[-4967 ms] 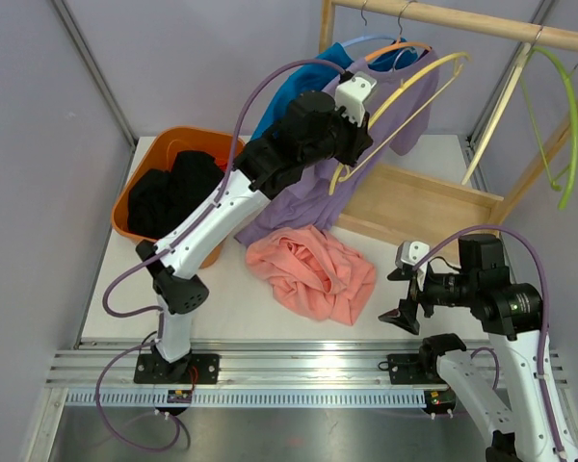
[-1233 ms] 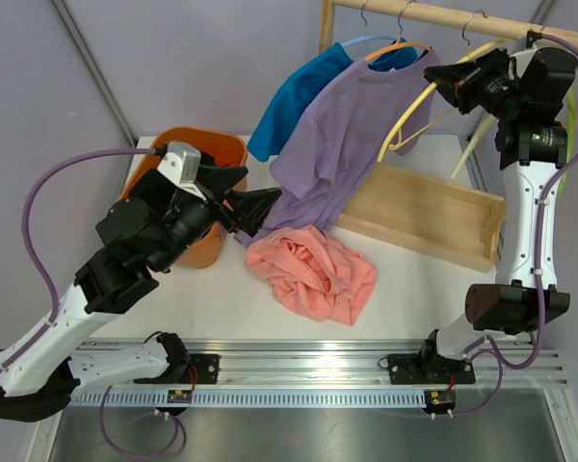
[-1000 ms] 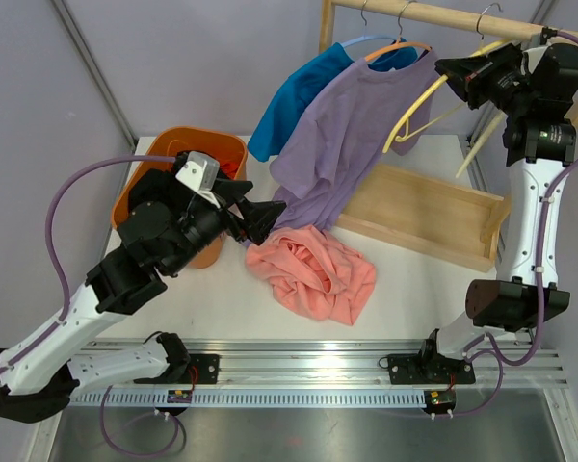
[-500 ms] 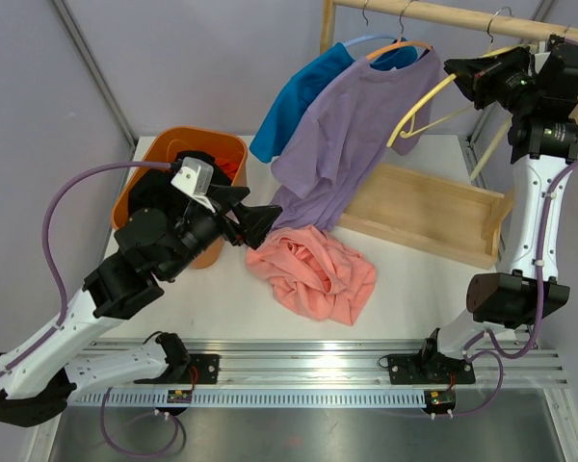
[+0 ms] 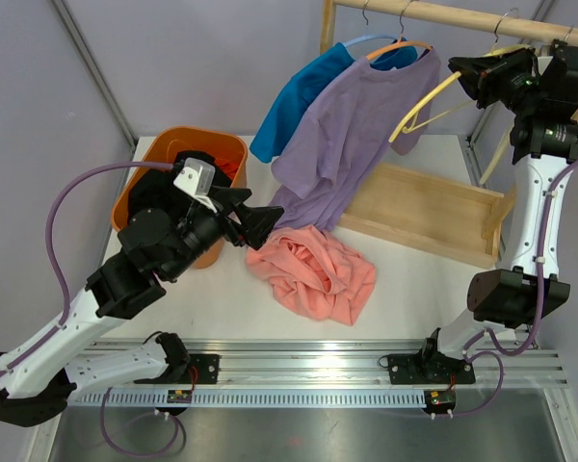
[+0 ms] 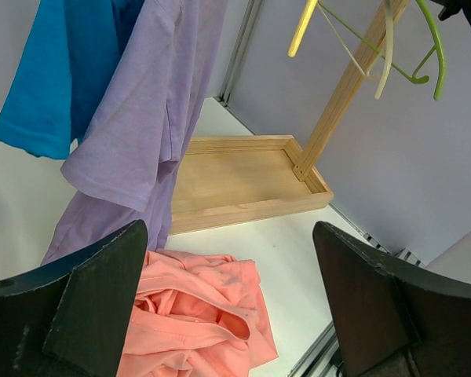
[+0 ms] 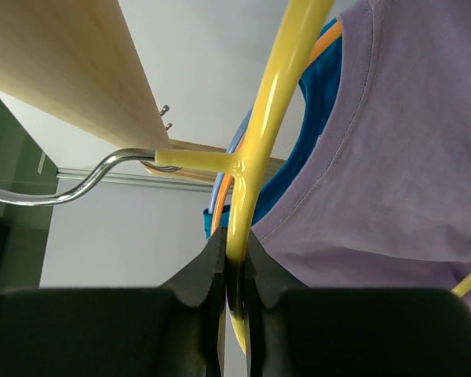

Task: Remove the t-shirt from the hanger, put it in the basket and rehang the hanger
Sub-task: Hang the hanger back to the clothesline with the right arm

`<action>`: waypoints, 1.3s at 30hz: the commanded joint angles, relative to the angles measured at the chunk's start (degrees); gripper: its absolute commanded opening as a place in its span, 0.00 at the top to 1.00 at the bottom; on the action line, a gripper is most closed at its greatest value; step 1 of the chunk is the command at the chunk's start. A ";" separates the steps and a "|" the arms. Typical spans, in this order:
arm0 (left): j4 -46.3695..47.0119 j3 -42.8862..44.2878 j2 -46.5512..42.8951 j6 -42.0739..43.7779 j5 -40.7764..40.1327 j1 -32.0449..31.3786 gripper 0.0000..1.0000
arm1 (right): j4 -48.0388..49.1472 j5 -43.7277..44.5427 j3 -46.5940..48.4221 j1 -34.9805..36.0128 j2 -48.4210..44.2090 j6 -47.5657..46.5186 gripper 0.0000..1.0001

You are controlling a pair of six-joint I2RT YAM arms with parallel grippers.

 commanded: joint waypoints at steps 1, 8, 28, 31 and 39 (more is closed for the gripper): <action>3.86 -0.44 -0.39 -0.85 0.52 -0.26 0.10 | 1.16 -2.32 -1.35 -0.81 -0.87 4.24 0.85; 4.38 -0.79 -0.39 -1.29 0.96 -0.26 0.10 | 4.58 -3.72 -1.62 -2.57 -0.26 10.03 0.86; 4.65 -0.53 -0.13 -1.47 1.84 -0.26 0.09 | 7.14 -6.54 -3.81 -4.77 -0.52 15.84 0.69; 4.91 -0.71 -0.04 -1.38 1.84 -0.26 0.09 | 7.75 -7.24 -4.16 -5.12 -0.61 17.86 0.76; 5.53 -0.27 0.75 -1.38 2.36 -0.26 0.08 | 11.26 -8.82 -3.64 -7.14 -0.52 22.08 0.66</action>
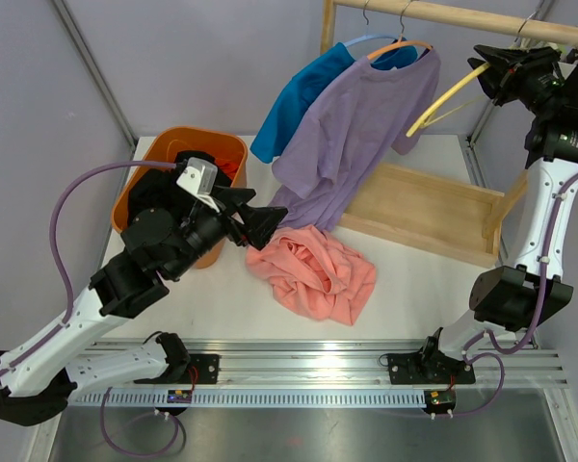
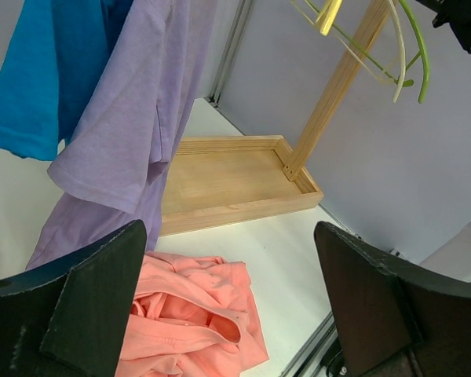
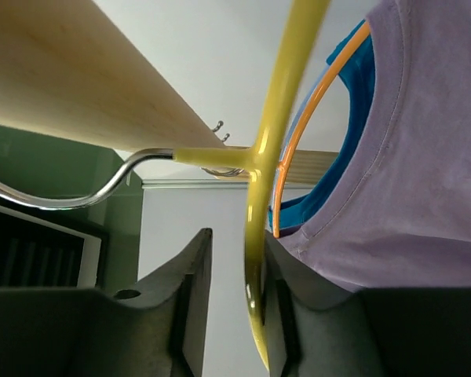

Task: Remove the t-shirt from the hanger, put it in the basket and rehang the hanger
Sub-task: Hang the hanger back to the clothesline with the right arm

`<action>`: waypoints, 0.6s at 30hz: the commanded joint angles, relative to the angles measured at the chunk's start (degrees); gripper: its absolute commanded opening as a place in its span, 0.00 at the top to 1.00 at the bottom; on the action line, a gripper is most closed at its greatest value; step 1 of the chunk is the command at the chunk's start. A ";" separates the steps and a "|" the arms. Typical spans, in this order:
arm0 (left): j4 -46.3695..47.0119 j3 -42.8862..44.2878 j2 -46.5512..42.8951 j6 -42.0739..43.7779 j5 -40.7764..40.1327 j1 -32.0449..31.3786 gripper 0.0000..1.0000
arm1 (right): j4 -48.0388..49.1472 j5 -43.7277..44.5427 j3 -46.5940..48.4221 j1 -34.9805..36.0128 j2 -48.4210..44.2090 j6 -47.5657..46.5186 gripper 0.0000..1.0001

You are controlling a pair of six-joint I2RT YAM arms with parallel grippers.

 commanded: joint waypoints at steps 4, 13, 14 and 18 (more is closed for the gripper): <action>4.24 0.80 0.88 -0.05 1.36 -0.26 0.08 | 2.50 -1.94 -0.93 -1.84 0.02 6.33 0.59; 4.06 0.72 0.62 -0.05 1.18 -0.26 0.08 | 1.90 -2.03 -0.84 -2.10 -1.11 3.27 0.41; 4.06 0.63 0.45 -0.13 1.18 -0.26 0.08 | 1.54 -1.94 -0.84 -2.10 -1.38 2.30 0.38; 4.06 0.46 0.36 -0.22 1.54 -0.26 0.07 | -1.36 -0.10 -1.72 -2.10 -3.05 -2.62 0.29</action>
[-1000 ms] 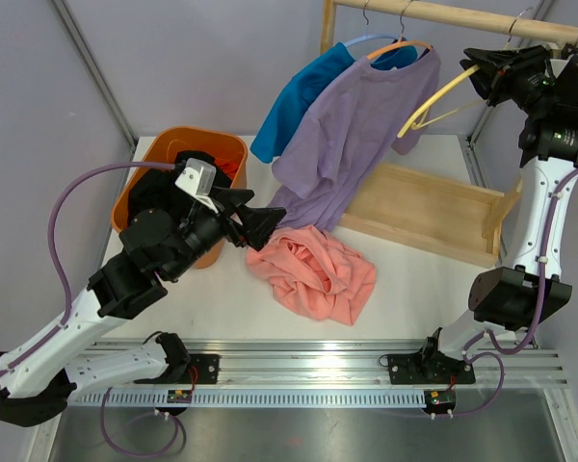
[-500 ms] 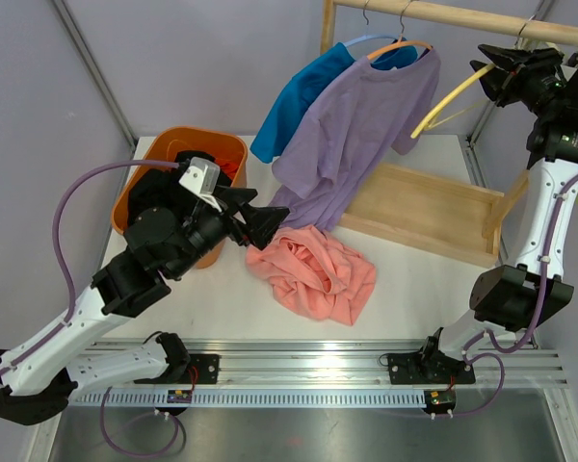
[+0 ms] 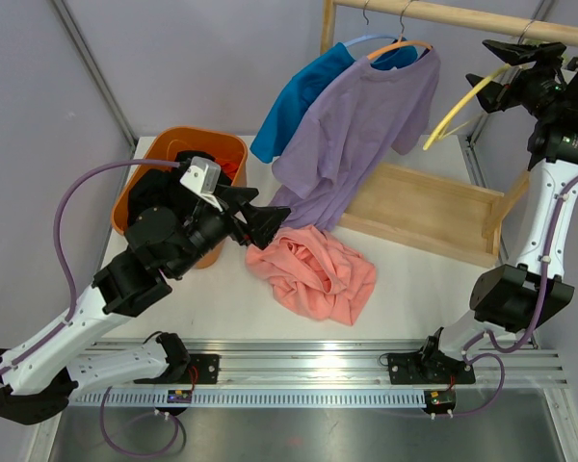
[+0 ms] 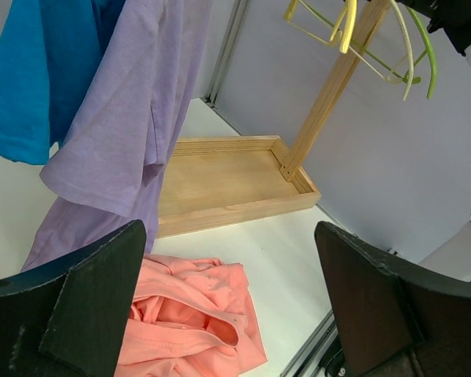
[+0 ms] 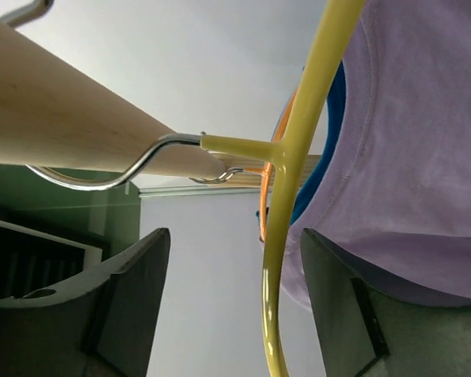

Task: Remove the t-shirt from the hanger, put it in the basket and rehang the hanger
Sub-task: Hang the hanger back to the clothesline with the right arm, then place the tshirt into the basket

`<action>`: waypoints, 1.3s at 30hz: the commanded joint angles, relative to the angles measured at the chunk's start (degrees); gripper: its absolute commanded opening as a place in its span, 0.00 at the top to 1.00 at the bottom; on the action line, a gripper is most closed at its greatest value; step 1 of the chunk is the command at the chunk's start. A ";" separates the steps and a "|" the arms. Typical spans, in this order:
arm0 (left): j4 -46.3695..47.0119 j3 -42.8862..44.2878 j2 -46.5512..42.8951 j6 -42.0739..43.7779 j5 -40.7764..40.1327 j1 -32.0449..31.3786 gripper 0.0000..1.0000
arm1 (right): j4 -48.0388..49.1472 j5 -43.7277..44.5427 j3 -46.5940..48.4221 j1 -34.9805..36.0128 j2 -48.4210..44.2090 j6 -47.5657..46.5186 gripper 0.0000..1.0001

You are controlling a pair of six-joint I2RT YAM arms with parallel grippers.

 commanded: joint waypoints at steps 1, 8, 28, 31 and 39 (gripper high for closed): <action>2.93 0.37 -0.67 -0.22 0.92 -0.26 0.08 | -1.55 1.08 -0.54 -0.35 -3.77 -6.01 0.24; 3.10 -0.69 -1.99 -0.31 0.84 -0.26 0.07 | -11.22 6.88 2.43 -0.35 -6.50 -19.11 0.00; 4.51 -3.06 -2.87 0.13 1.01 -0.26 0.06 | -23.62 9.18 2.62 -0.35 -14.32 -40.91 0.01; 4.77 -3.15 -2.52 0.39 1.10 -0.26 0.06 | -23.01 4.61 1.83 -0.35 -16.08 -44.95 0.01; 5.83 -3.41 -1.55 1.18 2.42 -0.26 0.06 | -28.87 -8.84 2.79 -0.35 -21.18 -71.30 0.00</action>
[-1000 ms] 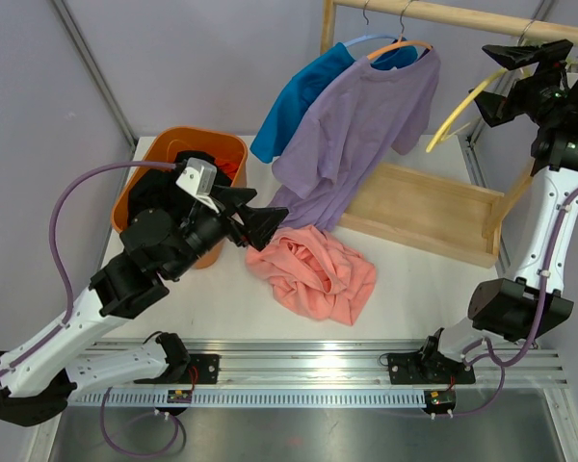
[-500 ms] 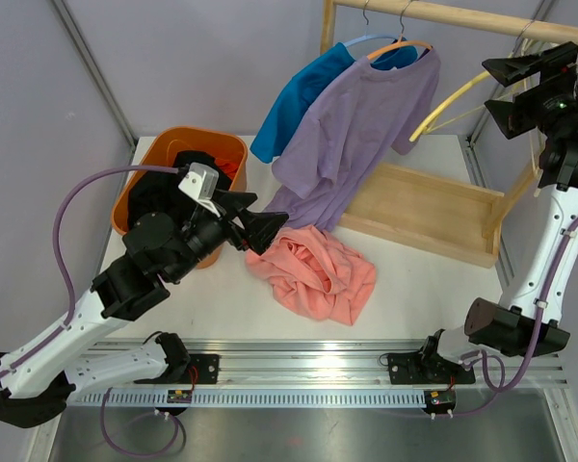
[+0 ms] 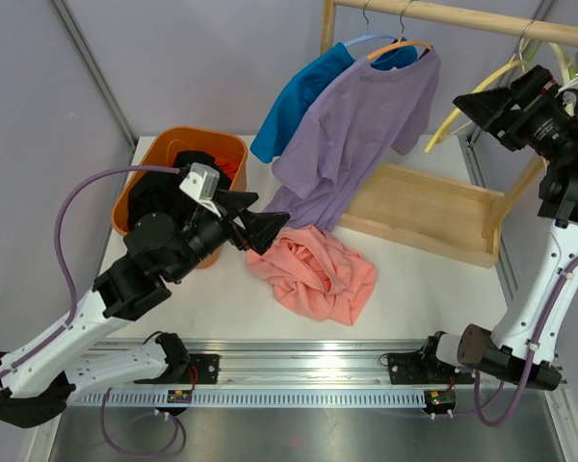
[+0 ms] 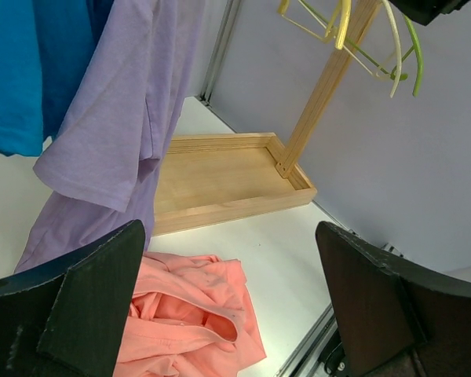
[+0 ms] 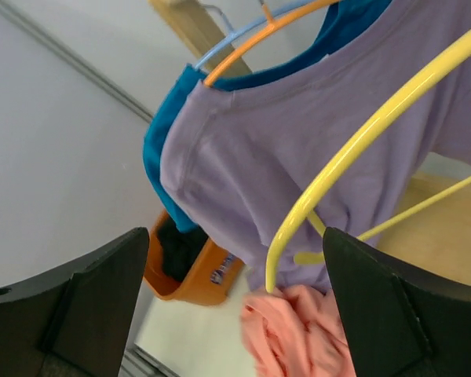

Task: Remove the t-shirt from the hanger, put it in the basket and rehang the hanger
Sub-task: Place the tshirt into the basket

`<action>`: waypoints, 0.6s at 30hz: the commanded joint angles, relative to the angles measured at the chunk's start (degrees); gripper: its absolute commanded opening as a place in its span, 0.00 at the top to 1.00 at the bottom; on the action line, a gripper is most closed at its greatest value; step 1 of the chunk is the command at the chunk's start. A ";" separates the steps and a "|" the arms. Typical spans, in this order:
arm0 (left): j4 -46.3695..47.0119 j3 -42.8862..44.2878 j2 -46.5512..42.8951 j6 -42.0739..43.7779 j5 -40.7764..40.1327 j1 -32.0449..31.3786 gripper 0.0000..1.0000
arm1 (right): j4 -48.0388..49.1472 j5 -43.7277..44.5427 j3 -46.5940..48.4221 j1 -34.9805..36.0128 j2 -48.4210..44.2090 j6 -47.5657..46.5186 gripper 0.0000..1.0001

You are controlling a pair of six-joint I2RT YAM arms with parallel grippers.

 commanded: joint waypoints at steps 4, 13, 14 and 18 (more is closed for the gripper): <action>4.47 0.90 2.52 2.02 1.96 -0.26 0.06 | -9.33 -6.50 2.12 -0.24 -6.81 -32.06 0.01; 5.00 6.25 8.93 4.13 2.31 -0.26 0.07 | -18.91 -22.93 9.33 -0.24 -7.79 -45.98 0.01; 4.74 6.70 9.20 4.21 2.31 -0.26 0.07 | -19.53 -23.73 9.16 -0.24 -7.09 -45.99 0.03; 3.95 9.24 10.70 6.75 0.82 -0.26 0.07 | -24.69 -24.35 6.00 -0.16 -6.73 -51.51 0.04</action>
